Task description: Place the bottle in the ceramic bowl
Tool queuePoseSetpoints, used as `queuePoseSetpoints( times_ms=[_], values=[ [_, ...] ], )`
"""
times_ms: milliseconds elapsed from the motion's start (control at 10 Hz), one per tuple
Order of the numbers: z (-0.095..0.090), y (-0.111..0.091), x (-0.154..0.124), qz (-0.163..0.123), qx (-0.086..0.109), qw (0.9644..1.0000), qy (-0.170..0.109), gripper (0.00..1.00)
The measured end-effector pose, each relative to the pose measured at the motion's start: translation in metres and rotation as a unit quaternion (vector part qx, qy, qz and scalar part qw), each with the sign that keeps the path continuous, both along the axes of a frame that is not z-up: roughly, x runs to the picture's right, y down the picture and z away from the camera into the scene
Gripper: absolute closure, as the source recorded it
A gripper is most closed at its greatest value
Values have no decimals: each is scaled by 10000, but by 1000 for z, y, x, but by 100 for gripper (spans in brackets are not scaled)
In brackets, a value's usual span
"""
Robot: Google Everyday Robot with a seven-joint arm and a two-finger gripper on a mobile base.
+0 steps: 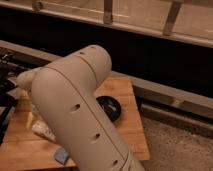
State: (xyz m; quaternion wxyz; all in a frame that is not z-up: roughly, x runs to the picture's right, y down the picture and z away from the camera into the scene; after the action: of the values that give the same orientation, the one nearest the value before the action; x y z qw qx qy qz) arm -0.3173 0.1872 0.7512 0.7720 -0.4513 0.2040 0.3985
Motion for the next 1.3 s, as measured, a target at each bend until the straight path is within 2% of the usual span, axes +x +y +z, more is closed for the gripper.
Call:
queuePoseSetpoints(
  times_ms=[200,400,500,800,1100,1300],
  values=[
    [12,6,1,59,165,9998,91,10],
    [8,1,-5,136,433,9989,140,10],
    [6,0,-5,219,464,9986,137,10],
    [16,12,-2,540,329,9980,-5,10],
    [18,28,-7,593,188,9980,-56,10],
    [21,47,-16,527,-52,9986,-94,10]
  ],
)
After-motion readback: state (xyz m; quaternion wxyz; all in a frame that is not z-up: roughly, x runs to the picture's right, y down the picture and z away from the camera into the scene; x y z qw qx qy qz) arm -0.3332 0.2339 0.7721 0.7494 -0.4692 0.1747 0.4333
